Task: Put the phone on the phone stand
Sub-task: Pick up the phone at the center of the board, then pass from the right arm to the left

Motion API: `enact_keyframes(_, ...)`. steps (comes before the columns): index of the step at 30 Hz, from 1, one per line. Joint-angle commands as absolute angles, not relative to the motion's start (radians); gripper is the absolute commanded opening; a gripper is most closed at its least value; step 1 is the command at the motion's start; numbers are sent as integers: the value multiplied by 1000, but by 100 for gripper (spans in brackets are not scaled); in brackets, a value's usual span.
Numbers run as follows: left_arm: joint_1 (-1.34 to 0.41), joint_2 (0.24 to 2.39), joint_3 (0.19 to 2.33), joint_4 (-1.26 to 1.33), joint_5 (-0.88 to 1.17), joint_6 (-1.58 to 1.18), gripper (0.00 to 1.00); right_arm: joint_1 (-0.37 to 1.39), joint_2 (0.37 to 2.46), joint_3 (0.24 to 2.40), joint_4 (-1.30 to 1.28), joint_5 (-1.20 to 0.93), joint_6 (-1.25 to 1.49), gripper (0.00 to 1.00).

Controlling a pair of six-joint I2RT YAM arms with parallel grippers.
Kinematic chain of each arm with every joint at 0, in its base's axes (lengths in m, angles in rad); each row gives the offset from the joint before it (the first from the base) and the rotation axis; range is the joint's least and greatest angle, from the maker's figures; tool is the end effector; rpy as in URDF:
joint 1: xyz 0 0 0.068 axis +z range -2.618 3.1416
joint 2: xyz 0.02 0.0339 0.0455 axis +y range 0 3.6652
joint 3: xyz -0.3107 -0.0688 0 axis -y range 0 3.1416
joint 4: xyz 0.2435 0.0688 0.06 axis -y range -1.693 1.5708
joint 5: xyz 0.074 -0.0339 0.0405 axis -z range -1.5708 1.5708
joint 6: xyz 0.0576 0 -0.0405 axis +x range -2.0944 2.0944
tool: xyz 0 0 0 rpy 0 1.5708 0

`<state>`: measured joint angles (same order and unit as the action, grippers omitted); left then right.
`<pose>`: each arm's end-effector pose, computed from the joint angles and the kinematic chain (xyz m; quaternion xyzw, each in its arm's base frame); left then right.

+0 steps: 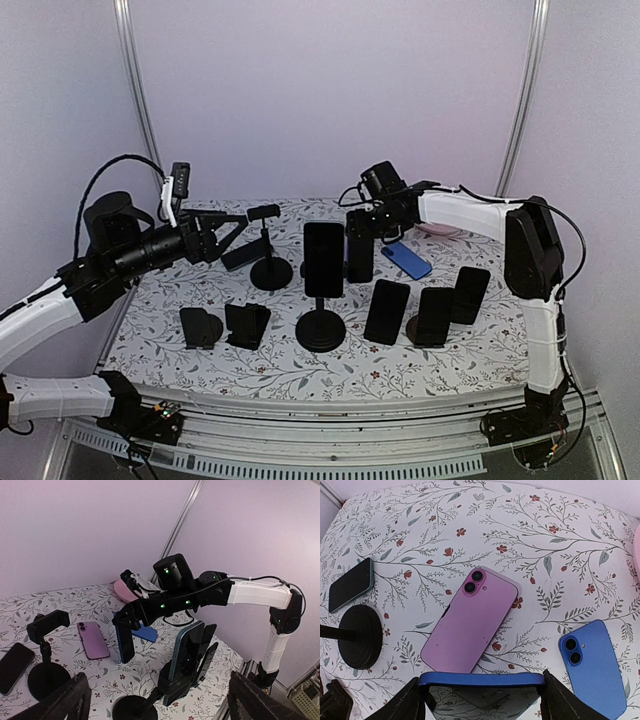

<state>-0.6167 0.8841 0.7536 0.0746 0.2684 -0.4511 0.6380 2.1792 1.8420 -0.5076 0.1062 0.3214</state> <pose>0.1556 -0.1291 0.3743 0.1512 0.7100 -0.4302 0.5367 0.4329 0.3134 0.2463 -0.1285 0.9248 0.1196 0.3375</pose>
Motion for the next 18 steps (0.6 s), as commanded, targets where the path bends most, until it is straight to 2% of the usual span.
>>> enact_keyframes(1,-639,899,789,117,243,-447,95,632,2087,1841,-463,140,331,64)
enact_keyframes(10,-649,965,862,115,217,-399,89,633,1992,1824,-444,180,326,64)
enact_keyframes(18,-648,1117,1070,52,147,-301,83,634,1909,1868,-423,210,311,63)
